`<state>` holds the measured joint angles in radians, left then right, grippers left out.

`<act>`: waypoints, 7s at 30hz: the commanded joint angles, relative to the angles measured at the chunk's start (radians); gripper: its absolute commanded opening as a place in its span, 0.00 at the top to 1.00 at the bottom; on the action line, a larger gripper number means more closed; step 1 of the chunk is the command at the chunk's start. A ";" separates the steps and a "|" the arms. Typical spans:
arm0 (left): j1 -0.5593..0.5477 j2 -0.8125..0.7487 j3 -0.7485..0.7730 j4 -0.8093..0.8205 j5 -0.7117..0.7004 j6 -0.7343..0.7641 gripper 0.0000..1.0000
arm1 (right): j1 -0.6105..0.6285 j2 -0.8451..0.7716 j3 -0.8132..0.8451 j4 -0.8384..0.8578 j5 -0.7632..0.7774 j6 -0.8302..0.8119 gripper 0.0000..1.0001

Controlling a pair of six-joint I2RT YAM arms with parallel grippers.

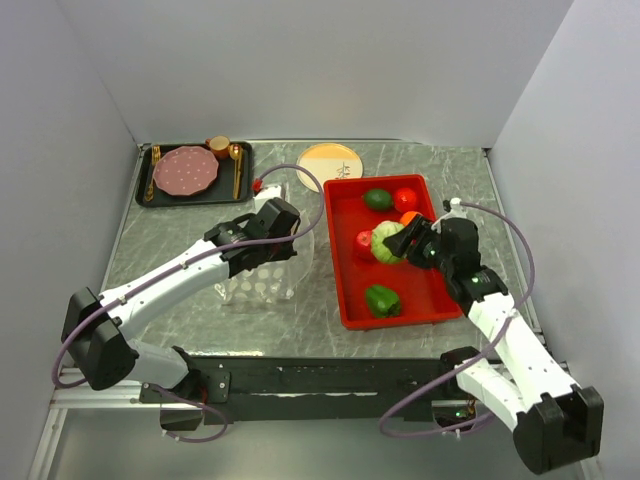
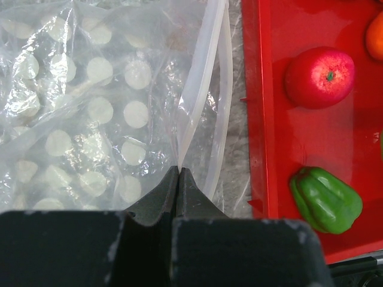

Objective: Place the food in the zip-top bag and seal the zipper
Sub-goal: Place the fake vegetable in the zipper food storage bag, then pick up the fake fruit from the bin.

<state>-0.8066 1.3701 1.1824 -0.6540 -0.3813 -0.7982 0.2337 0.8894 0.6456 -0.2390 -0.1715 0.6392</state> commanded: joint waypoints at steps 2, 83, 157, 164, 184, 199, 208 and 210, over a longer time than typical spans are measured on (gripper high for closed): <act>0.001 -0.003 0.017 0.040 0.024 0.001 0.99 | 0.059 -0.033 0.020 0.079 -0.148 0.042 0.45; 0.001 -0.135 0.028 0.065 0.096 0.039 0.99 | 0.421 0.428 0.358 0.178 -0.056 0.000 0.00; 0.066 -0.224 -0.003 0.062 0.082 -0.006 0.99 | 0.194 0.594 0.428 -0.223 0.273 -0.064 0.00; 0.066 -0.198 0.009 0.036 0.125 -0.001 0.99 | 0.196 0.753 0.540 -0.278 0.360 -0.096 0.00; 0.067 -0.207 0.005 0.051 0.117 0.001 0.99 | 0.177 0.819 0.542 -0.241 0.265 -0.128 0.24; 0.067 -0.184 0.006 0.060 0.117 -0.010 0.99 | 0.176 0.682 0.477 -0.220 0.224 -0.141 0.58; 0.067 -0.177 -0.003 0.074 0.128 -0.006 0.99 | 0.176 0.478 0.379 -0.210 0.193 -0.107 0.58; 0.069 -0.174 -0.003 0.074 0.131 -0.006 0.99 | 0.176 0.416 0.350 -0.201 0.182 -0.093 0.57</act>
<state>-0.7429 1.1908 1.1610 -0.6075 -0.2584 -0.8066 0.4160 1.4246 1.0374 -0.4664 0.0322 0.5159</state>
